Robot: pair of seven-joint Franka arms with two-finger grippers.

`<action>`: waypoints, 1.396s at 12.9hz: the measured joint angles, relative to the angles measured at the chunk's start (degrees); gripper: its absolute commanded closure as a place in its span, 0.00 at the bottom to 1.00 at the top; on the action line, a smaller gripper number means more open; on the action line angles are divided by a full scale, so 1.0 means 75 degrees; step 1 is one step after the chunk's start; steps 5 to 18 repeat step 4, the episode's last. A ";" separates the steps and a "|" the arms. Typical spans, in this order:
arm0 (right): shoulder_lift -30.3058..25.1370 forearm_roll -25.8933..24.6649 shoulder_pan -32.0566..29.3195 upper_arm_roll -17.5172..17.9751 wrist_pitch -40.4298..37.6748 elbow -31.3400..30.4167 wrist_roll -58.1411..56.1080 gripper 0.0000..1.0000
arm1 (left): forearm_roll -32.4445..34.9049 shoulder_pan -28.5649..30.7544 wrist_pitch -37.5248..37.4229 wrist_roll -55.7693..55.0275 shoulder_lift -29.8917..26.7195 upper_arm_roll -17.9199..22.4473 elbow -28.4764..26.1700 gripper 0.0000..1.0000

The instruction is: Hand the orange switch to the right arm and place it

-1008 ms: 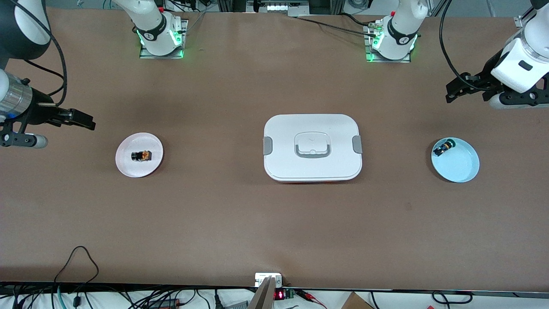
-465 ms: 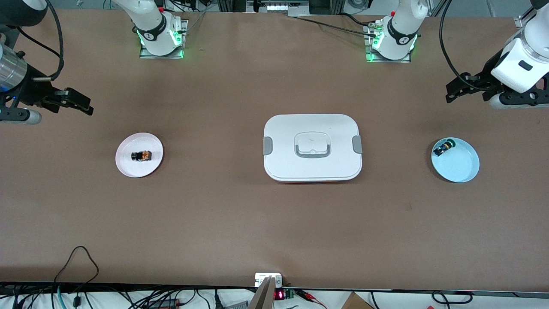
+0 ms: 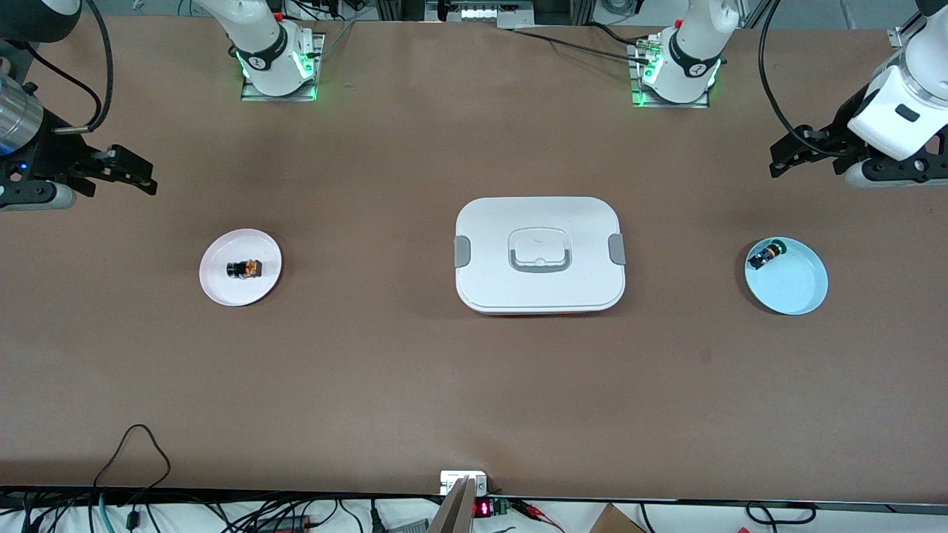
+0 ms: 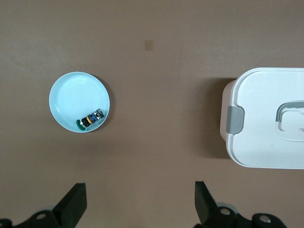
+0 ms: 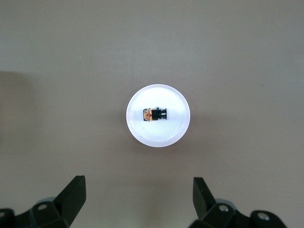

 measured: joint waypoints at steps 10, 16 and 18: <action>0.0001 0.0000 -0.0021 -0.0012 -0.0001 0.0080 -0.0015 0.00 | 0.0000 -0.0001 0.0000 0.0000 0.0000 0.0000 0.0000 0.00; 0.0001 0.0000 -0.0021 -0.0012 -0.0001 0.0080 -0.0015 0.00 | 0.0000 -0.0001 0.0000 0.0000 0.0000 0.0000 0.0000 0.00; 0.0001 0.0000 -0.0021 -0.0012 -0.0001 0.0080 -0.0015 0.00 | 0.0000 -0.0001 0.0000 0.0000 0.0000 0.0000 0.0000 0.00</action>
